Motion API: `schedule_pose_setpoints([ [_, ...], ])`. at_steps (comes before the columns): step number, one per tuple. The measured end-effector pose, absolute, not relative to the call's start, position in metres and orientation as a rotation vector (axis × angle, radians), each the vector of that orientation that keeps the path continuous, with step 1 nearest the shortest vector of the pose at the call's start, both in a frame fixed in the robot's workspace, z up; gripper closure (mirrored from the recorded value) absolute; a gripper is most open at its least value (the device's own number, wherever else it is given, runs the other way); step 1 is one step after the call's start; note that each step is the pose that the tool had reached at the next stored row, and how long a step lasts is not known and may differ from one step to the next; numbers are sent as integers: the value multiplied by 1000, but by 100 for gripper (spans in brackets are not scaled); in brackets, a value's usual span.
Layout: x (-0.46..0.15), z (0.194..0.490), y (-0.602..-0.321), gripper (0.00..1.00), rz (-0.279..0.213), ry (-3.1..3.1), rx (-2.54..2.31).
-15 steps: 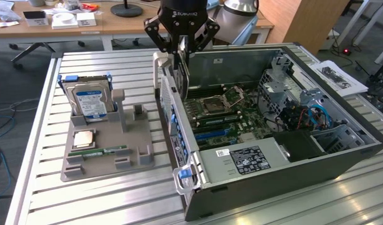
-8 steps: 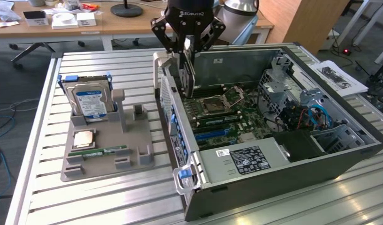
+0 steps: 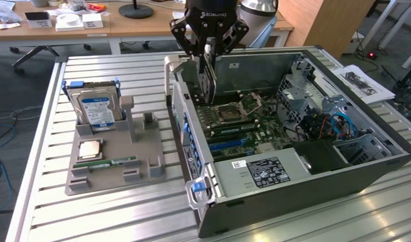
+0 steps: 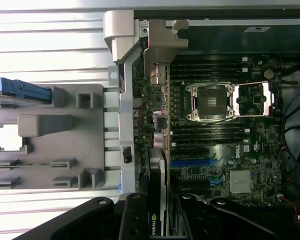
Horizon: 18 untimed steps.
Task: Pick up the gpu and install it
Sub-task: 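Pick up the gpu and move the gpu toward the slot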
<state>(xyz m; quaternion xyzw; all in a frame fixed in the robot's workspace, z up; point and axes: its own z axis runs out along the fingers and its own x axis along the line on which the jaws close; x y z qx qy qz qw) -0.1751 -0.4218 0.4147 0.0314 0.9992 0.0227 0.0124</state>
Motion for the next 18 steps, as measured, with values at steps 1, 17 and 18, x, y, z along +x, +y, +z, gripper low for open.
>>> schedule_pose_setpoints([
  [1, -173, 415, -422, 73, 71, 3115, 98],
  [17, -144, 415, -419, 73, 71, 3115, 98],
  [18, -142, 415, -419, 73, 71, 3115, 98],
])
